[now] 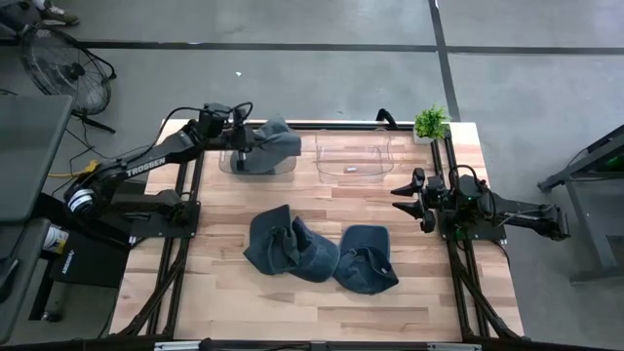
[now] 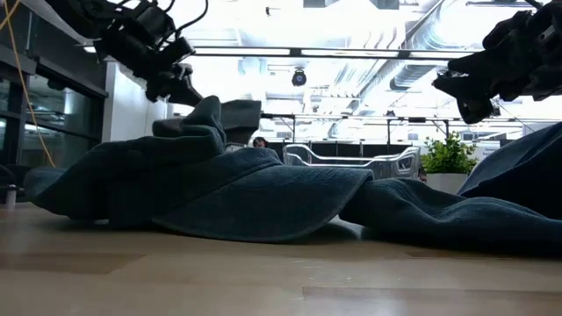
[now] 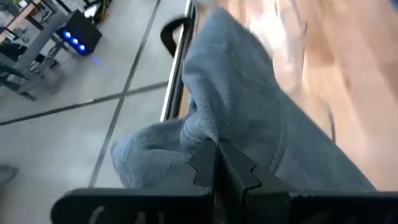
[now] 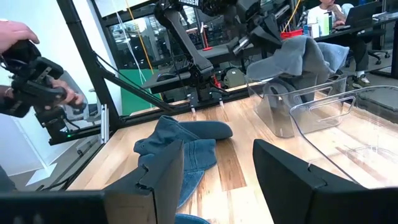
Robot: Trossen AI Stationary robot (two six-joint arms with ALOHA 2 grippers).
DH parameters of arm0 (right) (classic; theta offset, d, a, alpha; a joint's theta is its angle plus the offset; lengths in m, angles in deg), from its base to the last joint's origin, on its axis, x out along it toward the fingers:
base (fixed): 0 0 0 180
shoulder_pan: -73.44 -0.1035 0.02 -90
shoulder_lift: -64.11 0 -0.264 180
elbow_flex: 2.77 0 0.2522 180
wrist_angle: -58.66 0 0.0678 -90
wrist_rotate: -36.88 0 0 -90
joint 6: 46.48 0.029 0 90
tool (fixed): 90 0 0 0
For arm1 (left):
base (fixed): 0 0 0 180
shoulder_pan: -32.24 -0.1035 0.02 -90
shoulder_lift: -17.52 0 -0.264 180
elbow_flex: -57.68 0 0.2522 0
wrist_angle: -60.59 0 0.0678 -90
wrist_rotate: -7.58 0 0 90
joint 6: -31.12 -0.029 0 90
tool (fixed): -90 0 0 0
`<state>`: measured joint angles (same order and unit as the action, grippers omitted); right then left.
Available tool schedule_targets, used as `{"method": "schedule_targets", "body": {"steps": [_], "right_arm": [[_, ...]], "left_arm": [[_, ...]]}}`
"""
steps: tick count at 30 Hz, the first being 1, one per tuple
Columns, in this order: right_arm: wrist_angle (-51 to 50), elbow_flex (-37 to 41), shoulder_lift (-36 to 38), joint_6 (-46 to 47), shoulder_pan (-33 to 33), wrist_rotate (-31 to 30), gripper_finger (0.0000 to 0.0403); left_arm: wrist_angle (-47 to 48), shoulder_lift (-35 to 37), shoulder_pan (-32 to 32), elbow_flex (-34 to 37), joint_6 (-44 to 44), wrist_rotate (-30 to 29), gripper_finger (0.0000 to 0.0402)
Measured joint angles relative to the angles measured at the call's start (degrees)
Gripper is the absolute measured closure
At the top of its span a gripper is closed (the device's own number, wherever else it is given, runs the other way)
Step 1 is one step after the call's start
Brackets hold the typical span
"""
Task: Pick & Place hat
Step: Put the gray cap into the left transparent bin
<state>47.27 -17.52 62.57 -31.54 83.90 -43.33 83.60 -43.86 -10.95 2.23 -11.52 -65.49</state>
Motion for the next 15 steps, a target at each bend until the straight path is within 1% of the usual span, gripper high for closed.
{"method": "schedule_targets", "body": {"steps": [2, 7, 10, 15], "right_arm": [[0.0, 0.0, 0.0, 0.0, 0.0, 0.0, 0.0215], [0.0, 0.0, 0.0, 0.0, 0.0, 0.0, 0.0215], [0.0, 0.0, 0.0, 0.0, 0.0, 0.0, 0.0215], [0.0, 0.0, 0.0, 0.0, 0.0, 0.0, 0.0215]], "left_arm": [[2.4, 0.1, -0.6, 0.0, -3.2, -1.9, 0.0401], [5.3, 0.1, -2.8, 0.0, -9.2, -2.2, 0.0401], [7.1, 0.1, -4.2, 0.0, -13.6, -3.4, 0.0401], [10.2, 0.1, -4.9, 0.0, -17.6, -5.5, 0.0401]]}}
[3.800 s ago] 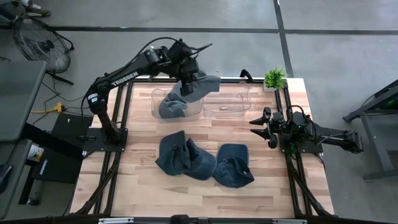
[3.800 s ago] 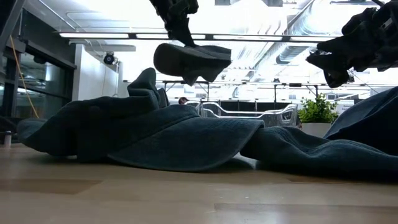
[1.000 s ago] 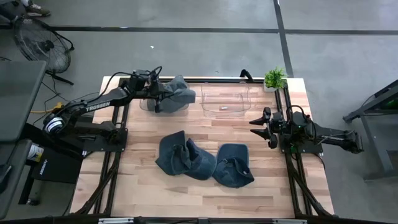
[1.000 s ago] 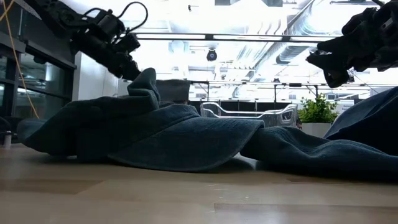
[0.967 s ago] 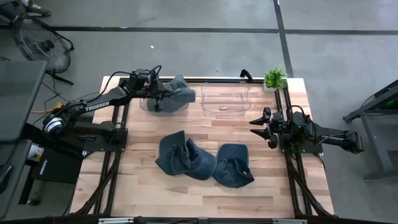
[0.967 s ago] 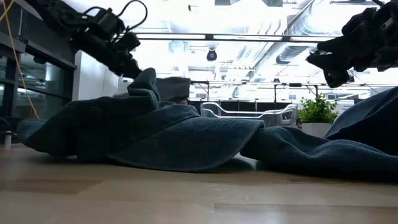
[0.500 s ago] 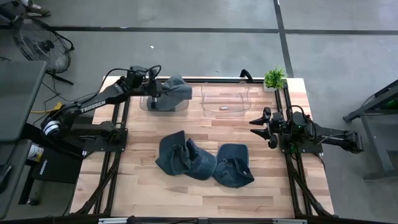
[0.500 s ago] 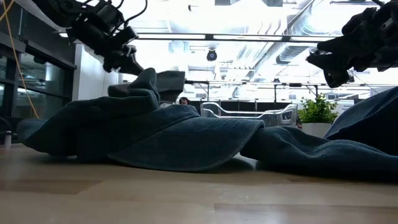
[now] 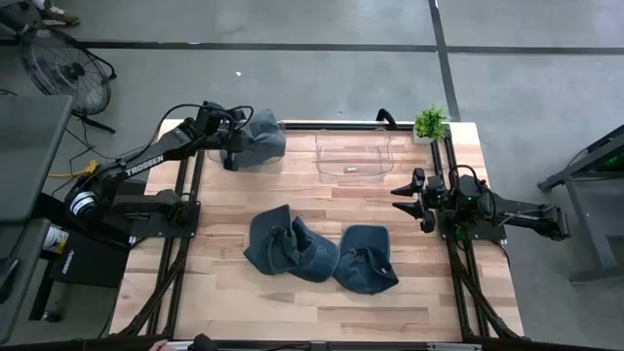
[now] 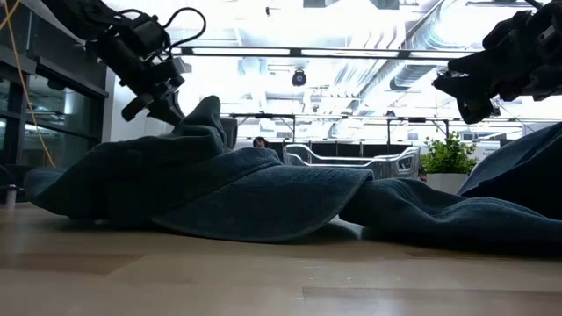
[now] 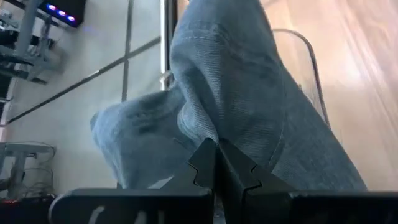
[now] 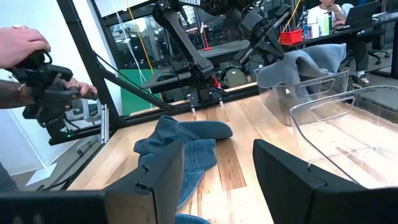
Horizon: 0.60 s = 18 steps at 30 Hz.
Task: Pick & Place hat
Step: Put the gray cap into the left transparent bin
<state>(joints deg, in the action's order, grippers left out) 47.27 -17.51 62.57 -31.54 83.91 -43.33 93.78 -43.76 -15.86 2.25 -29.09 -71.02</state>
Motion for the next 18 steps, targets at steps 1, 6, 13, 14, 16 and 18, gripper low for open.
{"method": "schedule_targets", "body": {"steps": [1, 6, 13, 14, 16, 18], "right_arm": [[0.0, 0.0, 0.0, 0.0, 0.0, 0.0, 0.0215], [0.0, 0.0, 0.0, 0.0, 0.0, 0.0, 0.0215], [0.0, 0.0, 0.0, 0.0, 0.0, 0.0, 0.0215], [0.0, 0.0, 0.0, 0.0, 0.0, 0.0, 0.0215], [0.0, 0.0, 0.0, 0.0, 0.0, 0.0, 0.0215], [0.0, 0.0, 0.0, 0.0, 0.0, 0.0, 0.0215]], "left_arm": [[0.8, -0.1, 0.1, 0.0, -0.4, -0.1, 0.0401], [3.7, -0.1, 0.4, 0.0, 0.4, 3.1, 0.0401], [3.1, -2.6, 5.1, 0.0, 3.8, 6.0, 0.0401], [2.8, -3.2, 5.8, 0.0, 4.2, 6.2, 0.0401], [1.7, -4.4, 7.3, 0.0, 5.4, 6.3, 0.0401], [-0.6, -5.8, 9.2, 0.0, 6.6, 6.6, 0.0401]]}}
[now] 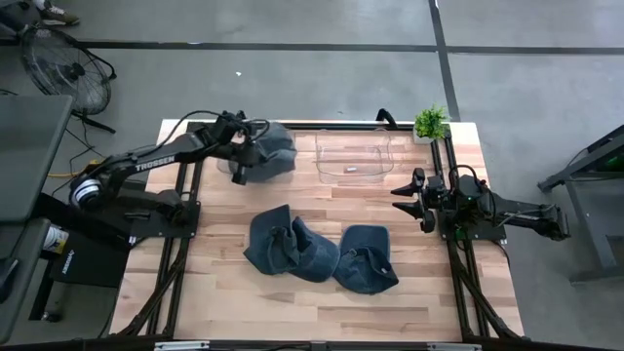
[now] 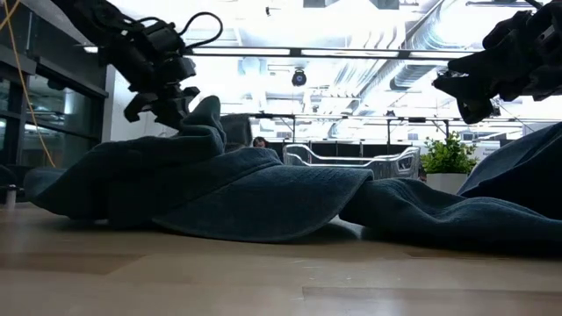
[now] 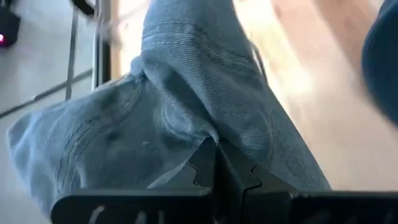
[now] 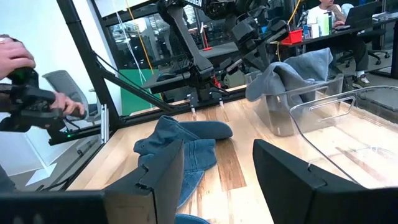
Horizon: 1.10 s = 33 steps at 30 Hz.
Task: Pick & Place hat
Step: Put the gray cap into the left transparent bin
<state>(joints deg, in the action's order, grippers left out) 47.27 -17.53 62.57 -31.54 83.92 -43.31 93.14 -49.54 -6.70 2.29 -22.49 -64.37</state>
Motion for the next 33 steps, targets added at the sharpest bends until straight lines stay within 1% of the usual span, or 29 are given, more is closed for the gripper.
{"method": "schedule_targets", "body": {"steps": [4, 7, 9, 14, 16, 33], "right_arm": [[0.0, 0.0, 0.0, 0.0, 0.0, 0.0, 0.0215], [0.0, 0.0, 0.0, 0.0, 0.0, 0.0, 0.0215], [0.0, 0.0, 0.0, 0.0, 0.0, 0.0, 0.0215], [0.0, 0.0, 0.0, 0.0, 0.0, 0.0, 0.0215], [0.0, 0.0, 0.0, 0.0, 0.0, 0.0, 0.0215], [0.0, 0.0, 0.0, 0.0, 0.0, 0.0, 0.0215]], "left_arm": [[-6.1, -2.8, 3.2, 0.0, 0.4, 0.7, 0.0401], [-8.0, -3.4, 3.8, 0.0, 1.6, 0.3, 0.0401], [-8.3, -3.4, 3.8, 0.0, 1.7, -1.3, 0.0401], [-8.1, -3.2, 3.8, -0.9, 1.4, -8.0, 0.0401], [-8.1, -2.8, 3.7, -1.7, 1.3, -9.2, 0.0401], [-8.2, -2.8, 3.7, -2.5, 4.4, -8.6, 0.0401]]}}
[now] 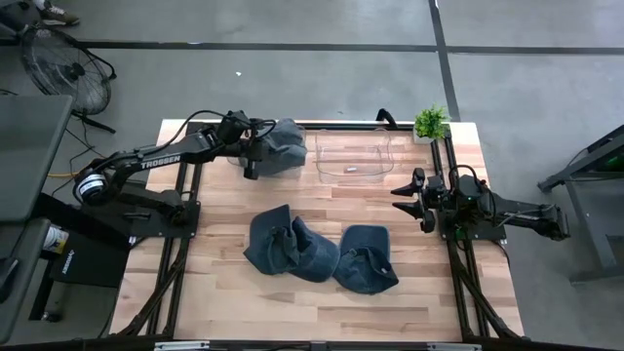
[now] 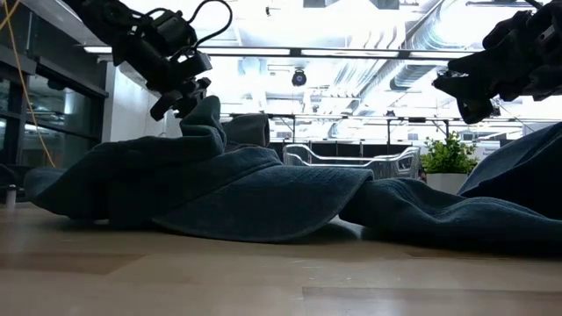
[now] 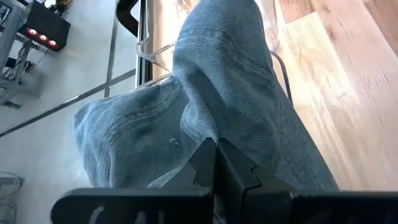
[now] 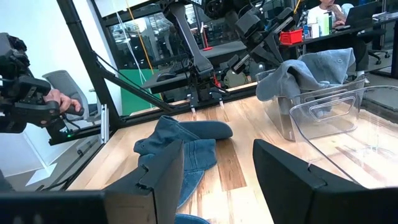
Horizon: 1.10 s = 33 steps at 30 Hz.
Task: Pick & Place hat
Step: Put the gray cap into the left transparent bin
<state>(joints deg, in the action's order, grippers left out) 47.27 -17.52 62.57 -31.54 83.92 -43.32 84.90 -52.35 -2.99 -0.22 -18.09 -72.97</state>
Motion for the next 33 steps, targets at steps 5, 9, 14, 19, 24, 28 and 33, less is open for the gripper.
{"method": "schedule_targets", "body": {"steps": [5, 9, 14, 19, 24, 28, 33], "right_arm": [[0.0, 0.0, 0.0, 0.0, 0.0, 0.0, 0.0215], [0.0, 0.0, 0.0, 0.0, 0.0, 0.0, 0.0215], [0.0, 0.0, 0.0, -1.0, 0.0, -0.2, 0.0215], [2.2, 0.1, 0.0, -6.0, 0.0, -7.6, 0.0215], [7.0, 0.1, 0.0, 5.5, 0.0, -10.9, 0.0215], [8.6, 0.1, 0.0, 10.3, 0.0, -15.4, 0.0215], [9.1, 0.0, -0.3, 24.2, 0.0, -27.7, 0.0215]], "left_arm": [[-0.1, 0.0, 0.0, 0.0, 1.5, -0.1, 0.0401], [0.0, 0.4, 0.0, -0.1, 3.5, -1.0, 0.0401], [1.5, 2.0, 0.0, -2.1, 4.6, -1.1, 0.0401], [7.4, 2.2, 0.0, -7.7, 5.0, -1.3, 0.0401], [11.3, 2.2, 0.0, -12.4, 5.2, -1.4, 0.0401], [12.8, 2.2, 0.0, -14.3, 5.9, -1.7, 0.0401], [13.5, 2.2, 0.0, -15.9, 6.2, -1.7, 0.0401]]}}
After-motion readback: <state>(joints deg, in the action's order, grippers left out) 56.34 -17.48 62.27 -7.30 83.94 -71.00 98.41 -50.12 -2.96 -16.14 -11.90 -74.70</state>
